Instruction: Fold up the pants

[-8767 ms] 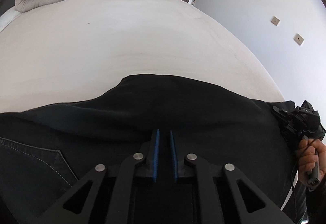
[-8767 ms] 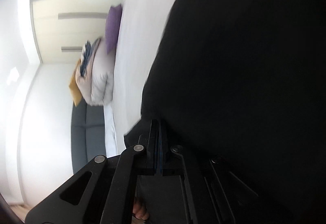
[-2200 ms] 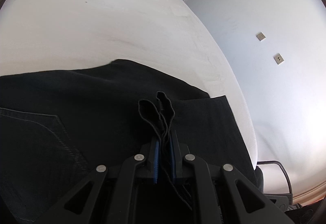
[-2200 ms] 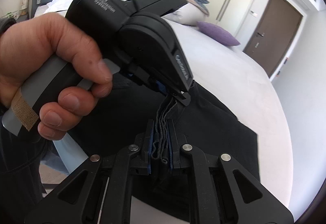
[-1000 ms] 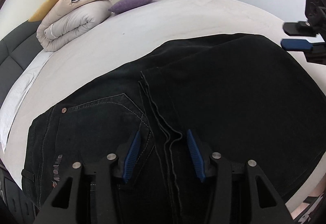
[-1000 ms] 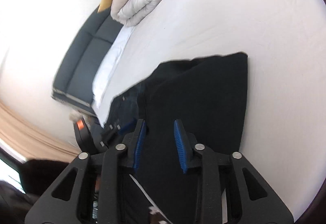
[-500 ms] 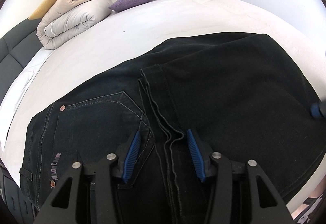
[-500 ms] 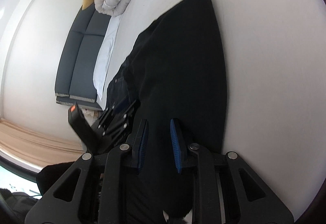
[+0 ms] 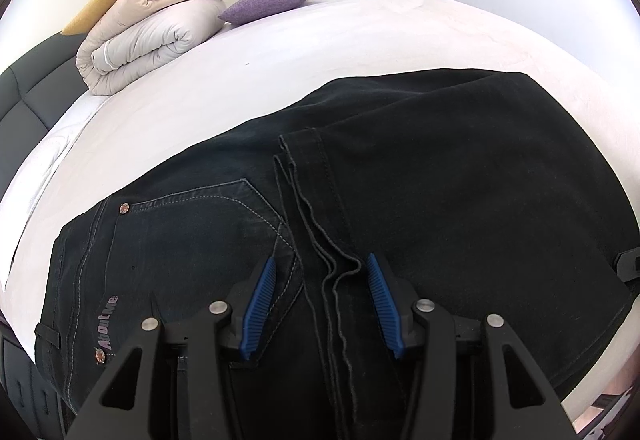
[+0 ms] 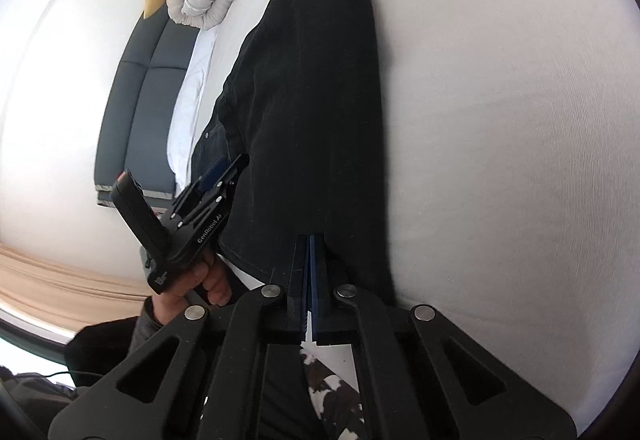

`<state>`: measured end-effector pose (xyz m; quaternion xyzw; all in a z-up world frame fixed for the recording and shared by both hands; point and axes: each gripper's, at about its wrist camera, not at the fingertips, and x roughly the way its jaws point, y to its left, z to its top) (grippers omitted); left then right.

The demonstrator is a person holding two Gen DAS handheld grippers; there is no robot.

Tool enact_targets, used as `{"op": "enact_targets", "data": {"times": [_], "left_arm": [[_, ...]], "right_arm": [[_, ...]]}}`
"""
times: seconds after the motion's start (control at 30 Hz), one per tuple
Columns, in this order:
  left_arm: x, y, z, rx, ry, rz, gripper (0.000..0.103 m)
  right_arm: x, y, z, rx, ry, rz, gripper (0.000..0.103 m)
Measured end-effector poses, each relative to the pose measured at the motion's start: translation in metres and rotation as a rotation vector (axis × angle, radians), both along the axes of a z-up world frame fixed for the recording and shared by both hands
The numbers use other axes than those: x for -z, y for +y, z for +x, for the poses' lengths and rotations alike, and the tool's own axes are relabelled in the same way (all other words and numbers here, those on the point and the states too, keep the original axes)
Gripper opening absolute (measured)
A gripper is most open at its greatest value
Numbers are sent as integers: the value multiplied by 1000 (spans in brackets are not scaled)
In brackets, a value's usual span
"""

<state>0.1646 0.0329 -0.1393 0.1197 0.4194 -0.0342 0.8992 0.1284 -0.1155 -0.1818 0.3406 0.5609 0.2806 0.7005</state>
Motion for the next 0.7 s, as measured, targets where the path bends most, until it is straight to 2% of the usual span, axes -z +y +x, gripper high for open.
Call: {"op": "enact_targets", "data": {"times": [0.1,0.17,0.2,0.23,0.3,0.4,0.5,0.6,0.7], "left_arm": [[-6,7,-1,-27,-1,-54,53],[-14,20,-7,-63,8,-145,56],[-19,27,-13,-77,6,-198,60],[-24,36,-22,-93,-6,-265,65],[-34,60,-43,-145,-47,-417,81],[-41,119,-82,-284,-134,-723,89],[-34,189,-119,-492,-240,-1011,90],[-21,238,-145,-657,-317,-1174,90],[-6,263,-160,-747,-350,-1233,90]], "right_arm": [[2,-7,-1,0,-14,6,0],[4,-8,1,-1,-23,2,0],[3,-7,1,-1,-30,-2,0],[3,-7,1,-1,-34,-4,0],[3,-6,1,1,-38,-4,0],[2,-4,2,5,-44,-16,0],[2,-5,2,13,-45,-14,0],[2,-5,3,19,-45,-15,0],[1,-4,3,26,-46,-20,0]]}}
